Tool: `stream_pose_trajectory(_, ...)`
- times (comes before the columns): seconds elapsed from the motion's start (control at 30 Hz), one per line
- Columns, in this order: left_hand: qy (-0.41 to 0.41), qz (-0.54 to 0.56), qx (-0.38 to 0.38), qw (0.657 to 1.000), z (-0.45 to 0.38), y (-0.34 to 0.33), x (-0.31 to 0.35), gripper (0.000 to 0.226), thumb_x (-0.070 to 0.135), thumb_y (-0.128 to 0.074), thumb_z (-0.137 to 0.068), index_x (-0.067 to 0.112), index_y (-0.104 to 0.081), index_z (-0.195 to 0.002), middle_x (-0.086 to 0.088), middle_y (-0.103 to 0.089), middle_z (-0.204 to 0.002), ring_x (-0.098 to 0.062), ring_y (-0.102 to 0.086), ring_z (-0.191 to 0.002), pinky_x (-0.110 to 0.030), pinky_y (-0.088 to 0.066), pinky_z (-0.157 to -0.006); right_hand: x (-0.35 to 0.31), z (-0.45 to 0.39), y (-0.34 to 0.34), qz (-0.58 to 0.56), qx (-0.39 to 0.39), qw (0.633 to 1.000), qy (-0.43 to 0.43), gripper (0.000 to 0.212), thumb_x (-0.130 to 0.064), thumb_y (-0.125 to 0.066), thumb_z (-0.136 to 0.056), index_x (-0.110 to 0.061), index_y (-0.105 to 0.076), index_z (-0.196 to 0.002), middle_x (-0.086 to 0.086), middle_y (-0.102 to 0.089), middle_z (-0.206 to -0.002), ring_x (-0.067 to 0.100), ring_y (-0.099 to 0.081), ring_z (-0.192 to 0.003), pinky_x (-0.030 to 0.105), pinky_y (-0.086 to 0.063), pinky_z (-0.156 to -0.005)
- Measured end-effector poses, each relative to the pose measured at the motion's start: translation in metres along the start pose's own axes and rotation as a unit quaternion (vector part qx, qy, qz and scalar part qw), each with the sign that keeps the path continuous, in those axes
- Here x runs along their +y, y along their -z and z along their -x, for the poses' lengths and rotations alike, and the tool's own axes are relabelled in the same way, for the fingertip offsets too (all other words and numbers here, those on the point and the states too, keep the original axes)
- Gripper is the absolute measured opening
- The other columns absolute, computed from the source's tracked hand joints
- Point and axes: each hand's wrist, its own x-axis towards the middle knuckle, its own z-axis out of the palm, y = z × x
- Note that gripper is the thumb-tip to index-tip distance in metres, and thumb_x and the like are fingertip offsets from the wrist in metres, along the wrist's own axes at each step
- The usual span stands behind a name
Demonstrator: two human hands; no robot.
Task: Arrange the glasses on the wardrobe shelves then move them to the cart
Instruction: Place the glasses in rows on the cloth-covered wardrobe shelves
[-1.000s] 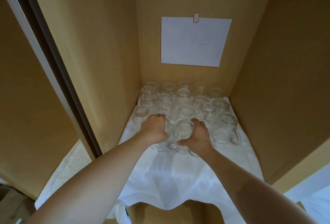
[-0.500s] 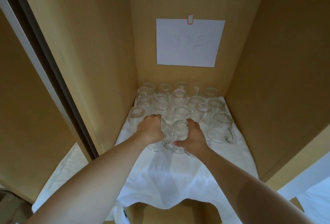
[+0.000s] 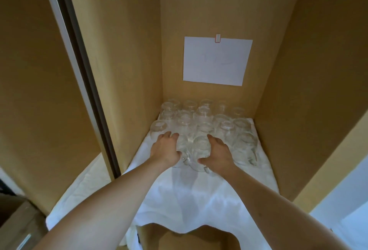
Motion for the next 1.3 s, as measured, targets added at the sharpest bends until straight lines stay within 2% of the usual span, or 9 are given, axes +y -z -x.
stream_pose_trajectory(0.2,0.037,0.001,0.014,0.999,0.024,0.008,0.002,0.07,0.039,-0.069,-0.092,0.023,-0.039,-0.153,-0.007,-0.041,-0.154,-0.03,-0.036,-0.142,-0.044,-0.046,-0.105,0.001,0.014,-0.001,0.018,0.002,1.0,0.022,0.096,-0.042,-0.079,-0.083,-0.021,-0.023,-0.159,0.007,-0.032,-0.159,0.032,-0.032,-0.143,0.04,-0.038,-0.113)
stream_pose_trajectory(0.43,0.061,0.0,0.035,0.998,0.059,0.012,0.001,0.064,0.041,-0.066,-0.093,0.02,-0.043,-0.149,-0.006,-0.047,-0.147,-0.03,-0.043,-0.135,-0.044,-0.045,-0.104,-0.006,0.027,-0.013,0.066,0.026,0.995,0.076,0.084,-0.051,-0.07,-0.087,-0.028,-0.028,-0.157,0.0,-0.032,-0.161,0.028,-0.024,-0.148,0.041,-0.029,-0.116)
stream_pose_trajectory(0.67,0.089,-0.017,0.027,0.996,0.094,0.016,-0.016,0.066,0.043,-0.064,-0.094,0.021,-0.039,-0.152,-0.007,-0.041,-0.154,-0.03,-0.036,-0.141,-0.042,-0.042,-0.108,-0.029,0.037,-0.036,0.058,0.023,0.991,0.118,0.082,-0.053,-0.069,-0.086,-0.028,-0.032,-0.156,0.001,-0.034,-0.16,0.029,-0.026,-0.147,0.043,-0.03,-0.118)
stream_pose_trajectory(0.83,0.117,-0.018,0.02,0.993,0.111,0.024,-0.042,0.066,0.042,-0.063,-0.095,0.02,-0.039,-0.152,-0.005,-0.04,-0.155,-0.029,-0.035,-0.142,-0.044,-0.042,-0.11,-0.05,0.045,-0.057,0.045,0.01,0.99,0.133,0.08,-0.054,-0.067,-0.088,-0.028,-0.032,-0.155,0.0,-0.032,-0.161,0.027,-0.026,-0.147,0.043,-0.029,-0.117)
stream_pose_trajectory(0.93,0.121,-0.01,0.014,0.993,0.121,0.025,-0.06,0.066,0.041,-0.065,-0.095,0.02,-0.04,-0.152,-0.004,-0.044,-0.151,-0.029,-0.039,-0.139,-0.041,-0.042,-0.108,-0.065,0.05,-0.072,0.051,-0.004,0.99,0.133,0.08,-0.054,-0.066,-0.089,-0.028,-0.031,-0.156,0.001,-0.03,-0.162,0.028,-0.023,-0.149,0.042,-0.027,-0.118)
stream_pose_trajectory(1.3,0.096,-0.005,-0.061,0.993,0.17,0.02,-0.165,0.057,0.037,-0.064,-0.094,0.018,-0.048,-0.145,-0.005,-0.052,-0.136,-0.029,-0.049,-0.128,-0.044,-0.051,-0.097,-0.136,0.079,-0.139,0.078,-0.008,0.994,0.071,0.078,-0.051,-0.067,-0.09,-0.028,-0.033,-0.156,0.001,-0.032,-0.161,0.028,-0.028,-0.146,0.04,-0.031,-0.115)
